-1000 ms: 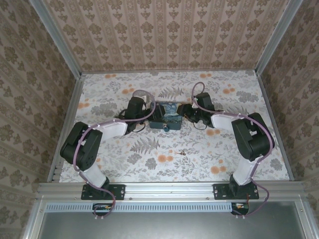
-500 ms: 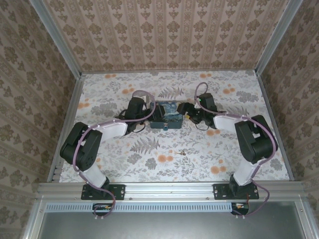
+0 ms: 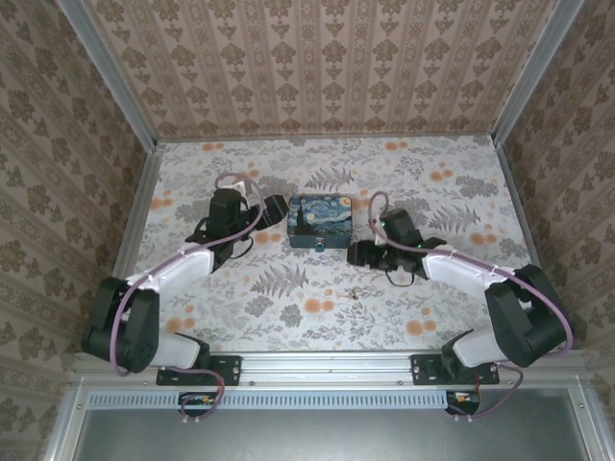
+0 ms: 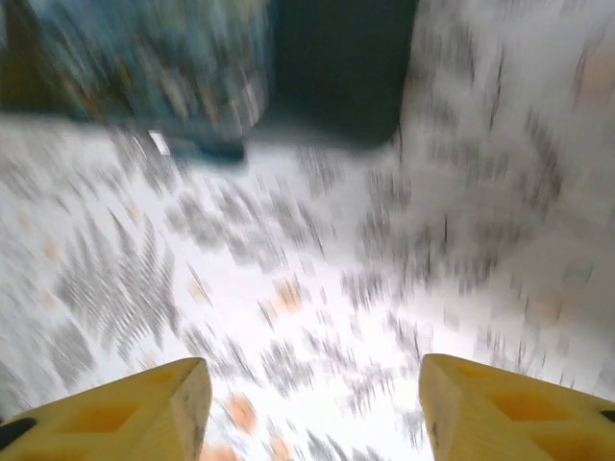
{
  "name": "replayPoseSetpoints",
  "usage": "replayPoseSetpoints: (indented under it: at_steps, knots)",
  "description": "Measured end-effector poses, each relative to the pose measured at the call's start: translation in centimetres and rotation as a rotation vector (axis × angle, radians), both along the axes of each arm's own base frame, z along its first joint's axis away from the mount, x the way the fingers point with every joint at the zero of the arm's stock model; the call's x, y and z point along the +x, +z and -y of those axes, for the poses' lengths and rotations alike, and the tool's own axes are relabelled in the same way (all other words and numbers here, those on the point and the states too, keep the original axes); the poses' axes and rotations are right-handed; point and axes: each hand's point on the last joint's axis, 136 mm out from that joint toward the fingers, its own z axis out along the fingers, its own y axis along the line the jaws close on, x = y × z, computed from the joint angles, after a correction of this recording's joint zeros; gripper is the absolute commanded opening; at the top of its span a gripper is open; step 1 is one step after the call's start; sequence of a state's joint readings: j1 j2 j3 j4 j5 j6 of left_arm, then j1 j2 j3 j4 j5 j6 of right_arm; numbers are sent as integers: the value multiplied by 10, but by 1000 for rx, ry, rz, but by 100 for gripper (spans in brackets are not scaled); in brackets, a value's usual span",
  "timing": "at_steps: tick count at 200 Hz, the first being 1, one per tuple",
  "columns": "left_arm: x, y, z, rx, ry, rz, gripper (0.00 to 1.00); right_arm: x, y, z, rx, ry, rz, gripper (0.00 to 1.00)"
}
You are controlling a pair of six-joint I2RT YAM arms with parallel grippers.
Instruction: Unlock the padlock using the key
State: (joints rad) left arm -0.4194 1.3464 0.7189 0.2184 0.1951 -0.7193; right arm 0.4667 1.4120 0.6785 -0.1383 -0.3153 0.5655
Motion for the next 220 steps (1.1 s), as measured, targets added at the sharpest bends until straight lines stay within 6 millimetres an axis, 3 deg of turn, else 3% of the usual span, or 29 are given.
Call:
replayPoseSetpoints:
  at_steps: [26, 71, 154, 220]
  knots:
    - [-13, 6, 2, -20, -29, -5, 100, -33, -19, -4, -118, 101, -44, 55]
    - [-28, -7, 5, -23, -57, -71, 100, -64, -37, -14, -296, 252, -47, 54]
    - [-32, -10, 7, -28, -76, -89, 100, -69, -46, -18, -530, 360, 3, 51]
    - [-33, -12, 7, -33, -76, -98, 100, -67, -47, -21, -615, 410, 20, 39]
